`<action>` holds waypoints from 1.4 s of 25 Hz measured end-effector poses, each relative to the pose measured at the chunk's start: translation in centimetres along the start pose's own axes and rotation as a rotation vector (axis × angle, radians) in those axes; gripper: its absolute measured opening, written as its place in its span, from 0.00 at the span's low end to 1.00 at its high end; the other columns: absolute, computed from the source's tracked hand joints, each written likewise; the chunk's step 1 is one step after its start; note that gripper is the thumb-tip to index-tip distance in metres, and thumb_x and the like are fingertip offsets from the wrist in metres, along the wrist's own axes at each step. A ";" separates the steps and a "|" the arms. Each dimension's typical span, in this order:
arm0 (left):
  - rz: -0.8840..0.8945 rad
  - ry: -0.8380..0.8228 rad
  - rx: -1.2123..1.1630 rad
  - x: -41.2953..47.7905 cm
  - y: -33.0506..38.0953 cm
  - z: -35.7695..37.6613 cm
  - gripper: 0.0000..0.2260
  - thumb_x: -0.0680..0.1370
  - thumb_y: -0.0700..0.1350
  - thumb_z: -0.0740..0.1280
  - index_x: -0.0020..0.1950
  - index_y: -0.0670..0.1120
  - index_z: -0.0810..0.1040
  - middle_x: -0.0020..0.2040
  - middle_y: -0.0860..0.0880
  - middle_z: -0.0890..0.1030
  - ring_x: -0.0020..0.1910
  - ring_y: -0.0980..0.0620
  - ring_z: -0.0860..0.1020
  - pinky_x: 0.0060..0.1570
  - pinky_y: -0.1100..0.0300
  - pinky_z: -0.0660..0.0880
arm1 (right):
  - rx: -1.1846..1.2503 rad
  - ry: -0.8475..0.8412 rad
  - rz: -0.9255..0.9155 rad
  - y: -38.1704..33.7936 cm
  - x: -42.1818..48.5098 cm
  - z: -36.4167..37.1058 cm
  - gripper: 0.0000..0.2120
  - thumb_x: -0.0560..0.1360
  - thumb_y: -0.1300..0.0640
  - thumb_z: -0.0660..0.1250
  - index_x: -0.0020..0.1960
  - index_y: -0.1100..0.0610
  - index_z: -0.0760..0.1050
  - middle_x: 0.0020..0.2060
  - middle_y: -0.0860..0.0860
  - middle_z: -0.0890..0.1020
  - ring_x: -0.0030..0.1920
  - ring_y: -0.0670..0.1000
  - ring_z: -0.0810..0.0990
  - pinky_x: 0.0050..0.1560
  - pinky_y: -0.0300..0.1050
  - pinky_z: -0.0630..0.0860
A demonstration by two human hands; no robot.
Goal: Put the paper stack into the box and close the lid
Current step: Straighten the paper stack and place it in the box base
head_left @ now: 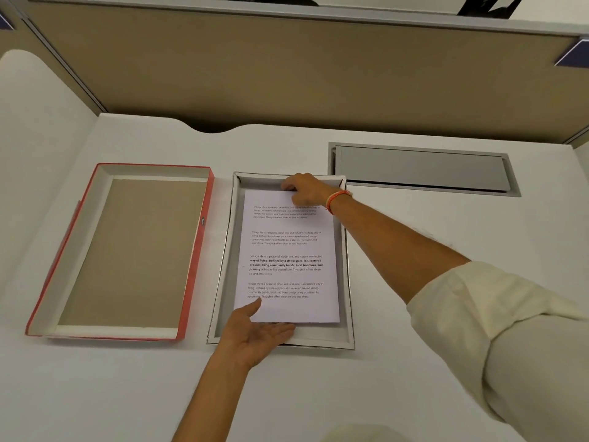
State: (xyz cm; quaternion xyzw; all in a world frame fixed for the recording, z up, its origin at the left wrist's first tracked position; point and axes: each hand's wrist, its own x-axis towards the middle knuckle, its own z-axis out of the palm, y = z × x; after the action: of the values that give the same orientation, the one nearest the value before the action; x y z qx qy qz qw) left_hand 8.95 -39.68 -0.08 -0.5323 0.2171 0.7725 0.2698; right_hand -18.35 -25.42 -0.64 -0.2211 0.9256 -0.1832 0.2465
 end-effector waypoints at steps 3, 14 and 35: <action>-0.004 0.002 0.010 -0.1 0.1 0.0 0.20 0.80 0.45 0.63 0.67 0.35 0.65 0.68 0.29 0.71 0.69 0.29 0.69 0.73 0.36 0.62 | 0.003 0.004 -0.002 0.1 0.1 0.2 0.16 0.74 0.68 0.61 0.59 0.64 0.77 0.57 0.60 0.80 0.56 0.60 0.78 0.60 0.54 0.76; 0.035 0.052 0.059 -0.1 0.2 0.2 0.22 0.81 0.45 0.62 0.72 0.35 0.63 0.68 0.28 0.71 0.68 0.28 0.70 0.71 0.35 0.63 | -0.004 0.004 -0.015 0.3 -0.2 0.2 0.16 0.74 0.67 0.62 0.61 0.61 0.78 0.58 0.58 0.81 0.57 0.59 0.78 0.61 0.52 0.75; 0.018 0.039 0.032 0.2 0.1 -0.1 0.21 0.81 0.46 0.62 0.68 0.35 0.65 0.67 0.28 0.72 0.67 0.28 0.72 0.70 0.36 0.65 | 0.038 -0.020 -0.003 0.6 -0.6 0.1 0.21 0.73 0.70 0.60 0.63 0.60 0.77 0.60 0.57 0.81 0.60 0.58 0.78 0.64 0.52 0.74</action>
State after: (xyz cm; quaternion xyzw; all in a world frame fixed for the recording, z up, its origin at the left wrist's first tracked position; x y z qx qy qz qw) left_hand 8.91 -39.73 -0.28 -0.5408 0.2397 0.7608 0.2670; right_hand -18.04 -24.64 -0.78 -0.2195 0.9191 -0.1991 0.2599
